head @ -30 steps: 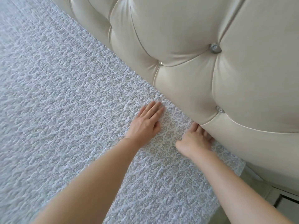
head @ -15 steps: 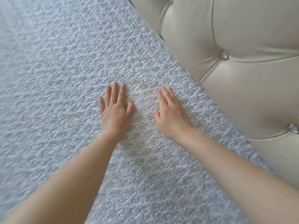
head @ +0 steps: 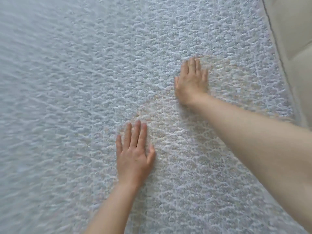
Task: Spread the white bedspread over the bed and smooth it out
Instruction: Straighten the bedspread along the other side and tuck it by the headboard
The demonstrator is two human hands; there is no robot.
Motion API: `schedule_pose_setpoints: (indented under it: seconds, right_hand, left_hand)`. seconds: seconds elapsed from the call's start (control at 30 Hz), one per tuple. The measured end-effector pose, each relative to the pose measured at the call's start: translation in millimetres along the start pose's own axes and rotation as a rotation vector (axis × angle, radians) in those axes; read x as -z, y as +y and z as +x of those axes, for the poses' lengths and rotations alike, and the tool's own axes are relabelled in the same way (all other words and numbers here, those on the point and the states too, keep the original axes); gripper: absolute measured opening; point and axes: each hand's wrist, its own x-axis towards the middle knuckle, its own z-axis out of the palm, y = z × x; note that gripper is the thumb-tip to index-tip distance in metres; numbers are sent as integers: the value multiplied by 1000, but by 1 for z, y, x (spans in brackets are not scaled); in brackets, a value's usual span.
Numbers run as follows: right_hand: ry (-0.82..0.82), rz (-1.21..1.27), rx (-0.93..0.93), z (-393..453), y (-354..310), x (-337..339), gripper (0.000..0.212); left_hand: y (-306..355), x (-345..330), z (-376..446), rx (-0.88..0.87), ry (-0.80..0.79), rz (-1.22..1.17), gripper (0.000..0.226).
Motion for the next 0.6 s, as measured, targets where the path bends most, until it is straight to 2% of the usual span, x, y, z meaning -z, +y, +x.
schedule_pose_setpoints:
  seconds: [0.07, 0.1, 0.13, 0.2, 0.23, 0.27, 0.3, 0.33, 0.4, 0.47, 0.53, 0.6]
  right_hand:
    - [37, 14, 45, -26, -38, -26, 60]
    - [53, 16, 152, -49, -53, -41, 59]
    - [41, 15, 320, -77, -67, -57, 59]
    - [-97, 27, 749, -135, -86, -78, 58]
    - [-201, 51, 912, -156, -91, -79, 58]
    - [-288, 103, 999, -163, -96, -75, 57]
    - [-335, 193, 1008, -159, -103, -68, 56]
    - [-305, 272, 956, -146, -111, -61, 54]
    - [-138, 256, 803, -106, -122, -51, 51]
    - [-25, 65, 623, -52, -128, -41, 56]
    - [-33, -121, 416, -15, -134, -34, 63]
    - [-54, -193, 276, -11, -152, -39, 69]
  left_hand:
    - [-10, -3, -22, 46, 18, -1, 68]
    - [-14, -4, -33, 71, 19, -2, 68]
    - [-19, -6, -47, 102, 20, -12, 68]
    - [-29, -8, -79, 148, 18, -37, 68]
    - [-36, -10, -97, 149, 13, -43, 69]
    - [-44, -11, -115, 135, 12, -43, 68]
    - [-56, -11, -133, 117, 13, -32, 67]
    - [-69, -10, -148, 101, 9, -13, 66]
    - [-97, -8, -174, 173, -5, -3, 63]
    - [-124, -2, -194, 422, -13, -70, 62]
    - [-148, 0, -213, 708, 49, -141, 64]
    - [-167, -2, -225, 883, 150, -158, 66]
